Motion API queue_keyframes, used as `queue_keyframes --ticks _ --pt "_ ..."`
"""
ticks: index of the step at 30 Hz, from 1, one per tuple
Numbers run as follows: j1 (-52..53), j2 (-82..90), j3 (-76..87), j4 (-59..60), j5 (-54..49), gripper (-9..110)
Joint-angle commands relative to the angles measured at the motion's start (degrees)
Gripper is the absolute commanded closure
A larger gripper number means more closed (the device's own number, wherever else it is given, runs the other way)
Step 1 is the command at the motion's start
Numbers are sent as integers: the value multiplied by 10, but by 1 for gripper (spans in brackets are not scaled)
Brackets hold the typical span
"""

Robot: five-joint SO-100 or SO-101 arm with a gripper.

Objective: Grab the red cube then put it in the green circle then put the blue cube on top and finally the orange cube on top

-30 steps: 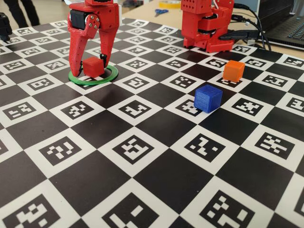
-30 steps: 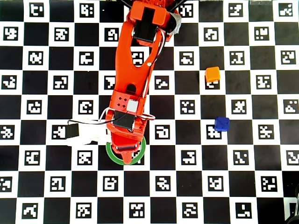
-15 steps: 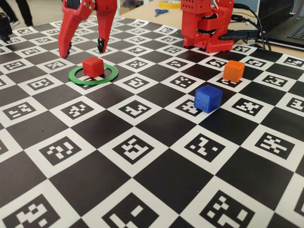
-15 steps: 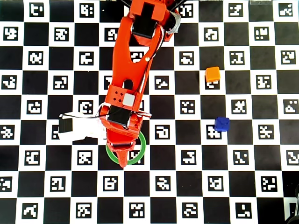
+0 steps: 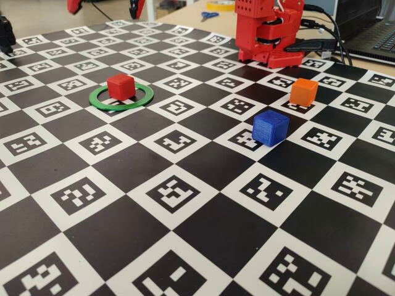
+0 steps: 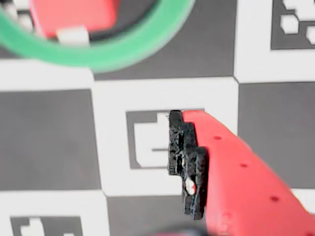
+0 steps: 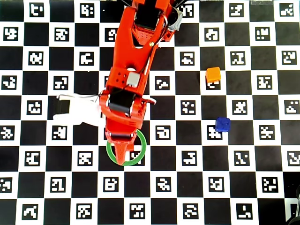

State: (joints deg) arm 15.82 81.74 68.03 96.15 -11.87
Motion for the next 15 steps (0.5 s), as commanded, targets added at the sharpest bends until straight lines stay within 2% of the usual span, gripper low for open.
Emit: queue_keyframes --ticks 1,15 --pt "-10 84 -45 24 22 49" --pt "-47 144 -45 61 88 50"
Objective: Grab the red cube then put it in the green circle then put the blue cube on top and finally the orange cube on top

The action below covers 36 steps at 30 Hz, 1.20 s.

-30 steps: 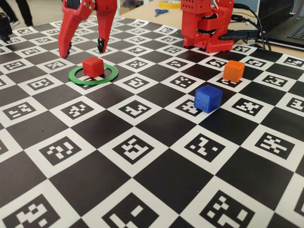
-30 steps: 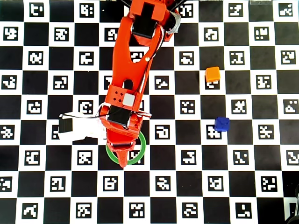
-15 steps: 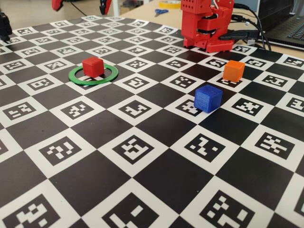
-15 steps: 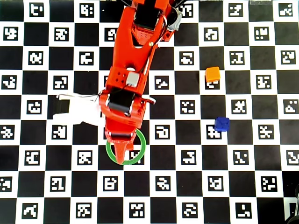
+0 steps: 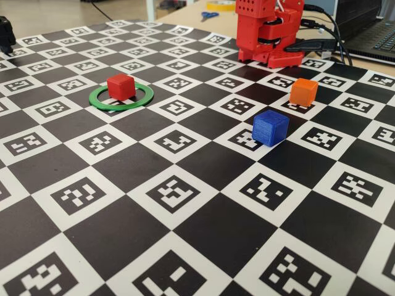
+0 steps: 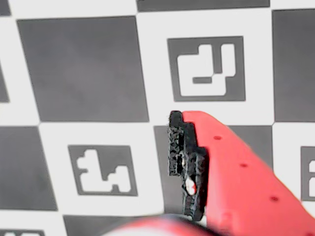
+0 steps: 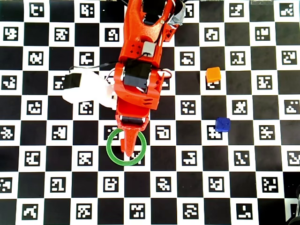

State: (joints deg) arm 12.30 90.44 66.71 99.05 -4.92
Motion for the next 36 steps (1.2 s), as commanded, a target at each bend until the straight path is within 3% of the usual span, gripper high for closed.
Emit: queue_keyframes --ticks 1,13,24,36 --pt "-19 61 -31 32 17 50" --pt "-155 64 0 43 65 50" --pt "-300 52 4 40 228 58" --pt "-410 -47 40 -35 304 58"
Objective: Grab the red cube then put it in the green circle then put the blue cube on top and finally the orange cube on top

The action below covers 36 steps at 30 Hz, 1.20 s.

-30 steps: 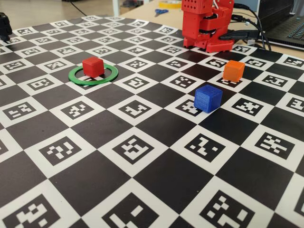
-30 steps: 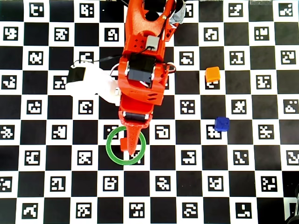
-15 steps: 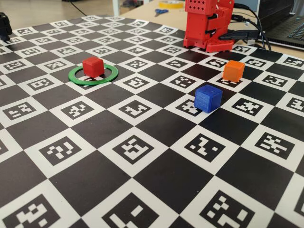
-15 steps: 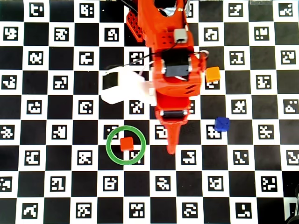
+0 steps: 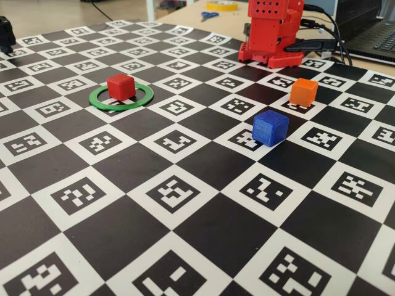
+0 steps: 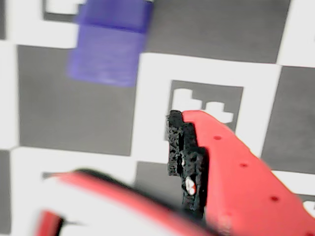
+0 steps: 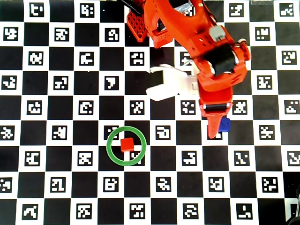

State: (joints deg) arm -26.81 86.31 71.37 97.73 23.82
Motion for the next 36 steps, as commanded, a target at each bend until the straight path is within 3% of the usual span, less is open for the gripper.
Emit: queue_keyframes --ticks 1,16,36 --pt "-23 -17 -4 -34 24 58" --pt "-69 -82 131 -198 120 54" --pt "-63 -143 202 -353 117 56"
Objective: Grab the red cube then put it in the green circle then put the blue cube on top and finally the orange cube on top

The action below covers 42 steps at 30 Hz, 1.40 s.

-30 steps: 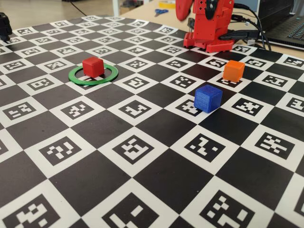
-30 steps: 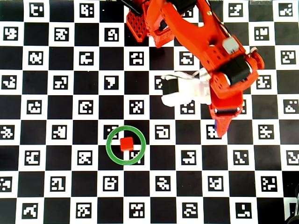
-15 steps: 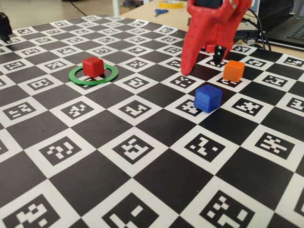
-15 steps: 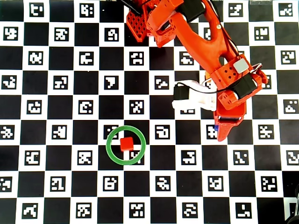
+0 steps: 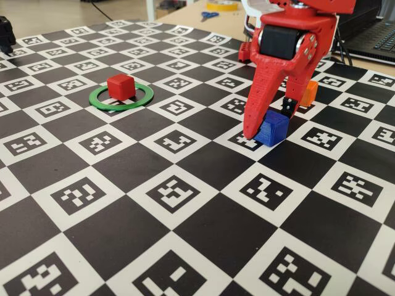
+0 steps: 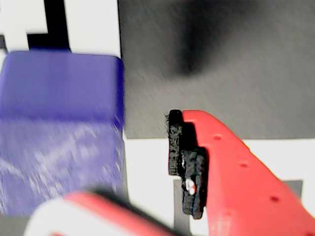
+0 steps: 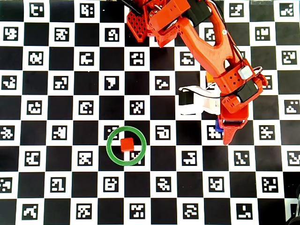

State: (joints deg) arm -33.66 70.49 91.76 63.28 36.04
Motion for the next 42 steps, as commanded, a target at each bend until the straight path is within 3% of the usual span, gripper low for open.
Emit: queue_keyframes --ticks 1,20,31,42 --pt "7 14 -1 -11 -6 56" --pt "6 12 -1 -33 -9 63" --pt "6 11 -1 -37 -6 81" --pt "4 5 -10 -34 -23 88"
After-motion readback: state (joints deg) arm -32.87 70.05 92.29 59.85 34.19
